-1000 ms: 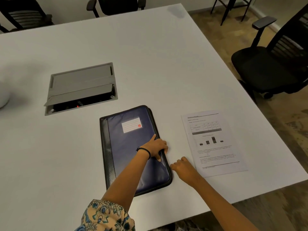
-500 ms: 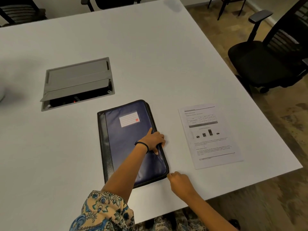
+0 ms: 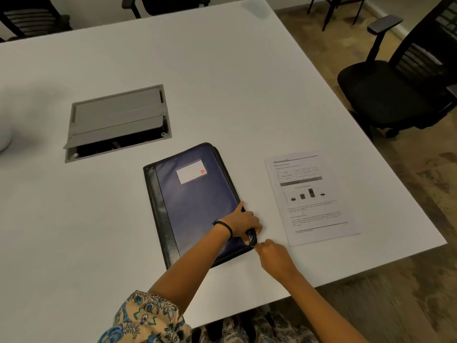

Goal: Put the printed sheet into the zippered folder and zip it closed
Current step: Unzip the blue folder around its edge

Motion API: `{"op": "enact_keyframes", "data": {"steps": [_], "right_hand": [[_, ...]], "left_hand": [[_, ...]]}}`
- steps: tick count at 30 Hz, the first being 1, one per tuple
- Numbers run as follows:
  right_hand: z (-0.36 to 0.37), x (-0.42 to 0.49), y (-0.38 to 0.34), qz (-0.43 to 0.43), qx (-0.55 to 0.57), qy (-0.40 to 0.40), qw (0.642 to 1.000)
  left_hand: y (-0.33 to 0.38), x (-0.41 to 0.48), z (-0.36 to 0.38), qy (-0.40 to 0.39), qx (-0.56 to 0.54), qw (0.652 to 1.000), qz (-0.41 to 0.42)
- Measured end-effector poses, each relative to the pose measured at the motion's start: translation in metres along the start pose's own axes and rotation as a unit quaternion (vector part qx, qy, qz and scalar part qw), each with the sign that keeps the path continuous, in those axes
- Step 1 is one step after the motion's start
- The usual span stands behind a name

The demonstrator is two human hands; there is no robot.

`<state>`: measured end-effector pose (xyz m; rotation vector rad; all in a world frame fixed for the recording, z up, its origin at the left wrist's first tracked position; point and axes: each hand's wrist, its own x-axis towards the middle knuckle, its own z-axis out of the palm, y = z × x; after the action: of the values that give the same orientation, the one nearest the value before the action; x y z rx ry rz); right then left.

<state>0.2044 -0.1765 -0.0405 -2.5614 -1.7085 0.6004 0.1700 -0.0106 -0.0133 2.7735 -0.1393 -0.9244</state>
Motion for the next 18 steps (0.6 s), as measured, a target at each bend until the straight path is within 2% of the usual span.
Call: {"op": "enact_keyframes", "data": {"steps": [4, 8, 11, 18], "right_hand": [[0.014, -0.004, -0.013, -0.009, 0.057, -0.012, 0.998], [0.022, -0.005, -0.046, -0.017, 0.081, -0.08, 0.993], [0.021, -0.002, -0.071, -0.066, 0.076, -0.071, 0.992], [0.034, 0.002, -0.129, -0.169, 0.034, -0.124, 0.977]], "left_hand": [[0.0, -0.001, -0.002, 0.009, -0.022, 1.0, -0.002], [0.0, -0.006, -0.009, 0.031, -0.059, 0.998, 0.005], [0.001, -0.014, -0.017, 0.043, -0.078, 0.996, 0.012], [0.006, -0.037, -0.03, 0.072, -0.101, 0.992, 0.014]]}}
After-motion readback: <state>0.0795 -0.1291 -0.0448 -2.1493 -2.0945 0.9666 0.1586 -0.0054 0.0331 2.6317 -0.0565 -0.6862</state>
